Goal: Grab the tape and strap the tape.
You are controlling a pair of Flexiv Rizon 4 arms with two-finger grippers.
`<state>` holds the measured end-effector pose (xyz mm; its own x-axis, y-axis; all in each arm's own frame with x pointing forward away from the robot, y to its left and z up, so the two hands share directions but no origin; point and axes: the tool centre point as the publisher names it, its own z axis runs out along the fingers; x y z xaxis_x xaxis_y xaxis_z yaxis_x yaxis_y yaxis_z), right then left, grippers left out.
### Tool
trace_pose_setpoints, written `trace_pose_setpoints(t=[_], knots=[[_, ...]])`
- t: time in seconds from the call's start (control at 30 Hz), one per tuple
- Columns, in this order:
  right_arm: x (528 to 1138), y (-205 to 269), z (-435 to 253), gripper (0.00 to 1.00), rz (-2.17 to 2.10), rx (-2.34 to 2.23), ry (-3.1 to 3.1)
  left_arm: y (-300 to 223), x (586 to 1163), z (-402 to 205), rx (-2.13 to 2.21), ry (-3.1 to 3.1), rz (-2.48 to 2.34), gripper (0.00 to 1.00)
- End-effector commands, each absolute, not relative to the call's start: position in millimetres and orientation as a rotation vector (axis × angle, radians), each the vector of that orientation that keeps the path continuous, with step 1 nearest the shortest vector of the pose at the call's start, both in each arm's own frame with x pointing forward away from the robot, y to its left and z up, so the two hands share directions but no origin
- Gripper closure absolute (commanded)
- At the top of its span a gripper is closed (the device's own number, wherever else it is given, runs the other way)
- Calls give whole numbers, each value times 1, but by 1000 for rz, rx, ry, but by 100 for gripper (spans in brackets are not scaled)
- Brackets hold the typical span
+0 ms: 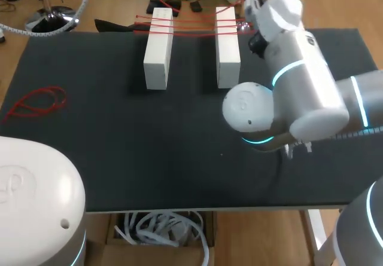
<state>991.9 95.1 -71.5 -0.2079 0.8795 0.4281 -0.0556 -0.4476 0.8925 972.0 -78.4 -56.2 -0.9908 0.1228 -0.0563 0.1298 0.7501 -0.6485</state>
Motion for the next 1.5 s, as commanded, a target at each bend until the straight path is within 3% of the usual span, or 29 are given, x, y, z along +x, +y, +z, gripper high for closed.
trace_pose_setpoints(t=[0.03, 0.73, 1.2, 1.5], knots=[[992, 120, -54, 100, 1595, 1387, 1032, -78, 972, -56, 211, 2933, -1083, 100], [992, 120, -54, 100, 1595, 1387, 1032, -78, 972, -56, 211, 2933, -1083, 100], [988, 152, -41, 100, 916, 1051, 1303, -78, 972, -56, 211, 2933, -1083, 100], [986, 161, -39, 100, 838, 964, 1386, -78, 972, -56, 211, 2933, -1083, 100]])
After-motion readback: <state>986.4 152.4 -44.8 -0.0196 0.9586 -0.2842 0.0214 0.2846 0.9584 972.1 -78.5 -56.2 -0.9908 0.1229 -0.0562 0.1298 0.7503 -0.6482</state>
